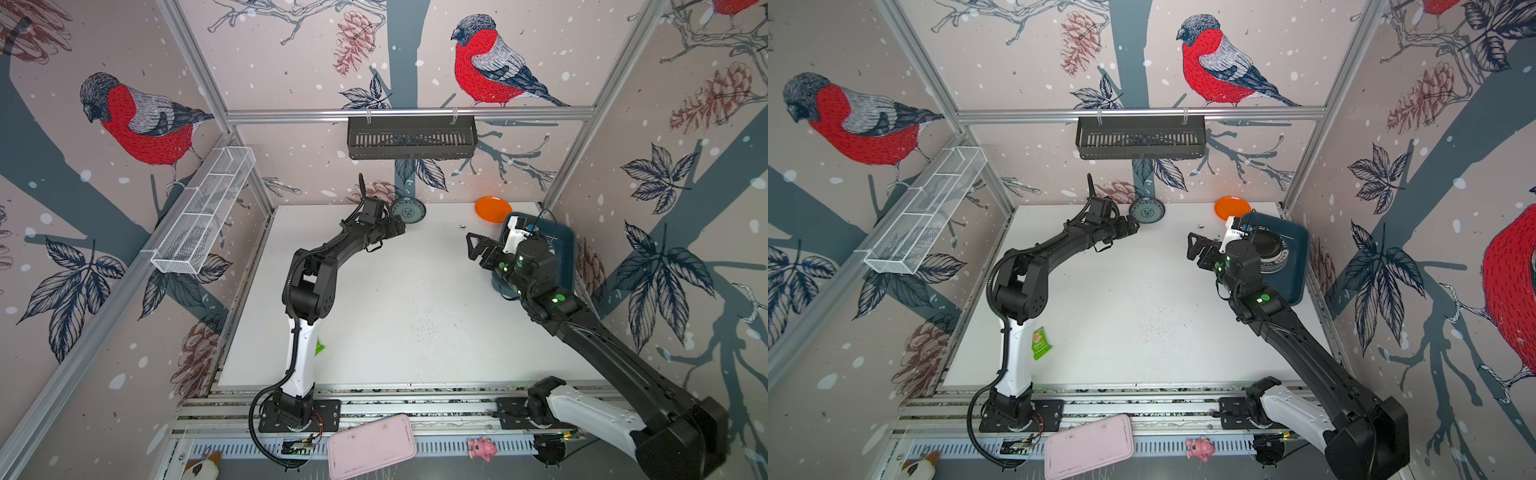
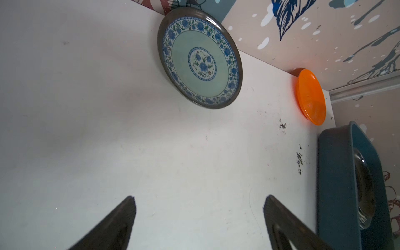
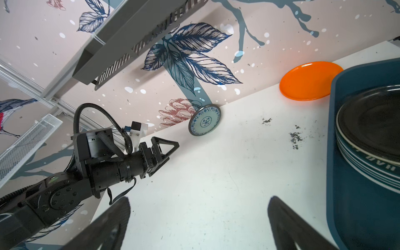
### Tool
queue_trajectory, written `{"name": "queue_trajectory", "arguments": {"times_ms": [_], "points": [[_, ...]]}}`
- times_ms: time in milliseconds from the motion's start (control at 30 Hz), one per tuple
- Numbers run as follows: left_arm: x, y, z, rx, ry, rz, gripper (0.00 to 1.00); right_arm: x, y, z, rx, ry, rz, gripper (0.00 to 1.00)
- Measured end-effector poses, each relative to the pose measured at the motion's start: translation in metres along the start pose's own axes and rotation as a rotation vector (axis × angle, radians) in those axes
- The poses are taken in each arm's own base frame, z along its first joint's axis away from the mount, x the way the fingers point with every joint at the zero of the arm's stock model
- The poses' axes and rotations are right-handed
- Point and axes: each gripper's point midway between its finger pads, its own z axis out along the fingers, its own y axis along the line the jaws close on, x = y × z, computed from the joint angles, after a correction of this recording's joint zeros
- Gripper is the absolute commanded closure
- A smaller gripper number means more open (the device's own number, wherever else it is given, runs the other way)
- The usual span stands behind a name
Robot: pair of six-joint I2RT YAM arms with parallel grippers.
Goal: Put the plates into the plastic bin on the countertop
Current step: 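Reach the left gripper to the blue-patterned plate while the right gripper approaches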
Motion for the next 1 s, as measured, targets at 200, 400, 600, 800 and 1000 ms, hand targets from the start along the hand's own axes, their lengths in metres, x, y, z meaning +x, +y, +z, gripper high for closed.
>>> {"name": "queue_trajectory", "arguments": {"times_ms": [200,400,600,800,1000], "points": [[-0.012,0.013,0.028,0.018,-0.004,-0.031,0.14,0.011,-0.006,0.029,0.027,0.017,-0.018,0.00],[-0.020,0.015,0.041,0.055,-0.033,-0.036,0.15,0.010,-0.001,0.073,0.030,0.009,-0.018,0.00],[-0.023,0.018,0.056,0.077,-0.064,-0.053,0.16,0.011,-0.006,0.127,0.039,-0.004,-0.001,0.00],[-0.028,0.020,0.073,0.107,-0.098,-0.091,0.17,0.020,-0.024,0.188,0.028,-0.003,0.076,0.00],[-0.037,0.020,0.095,0.142,-0.136,-0.131,0.20,0.031,-0.035,0.234,-0.010,0.000,0.149,0.00]]}}
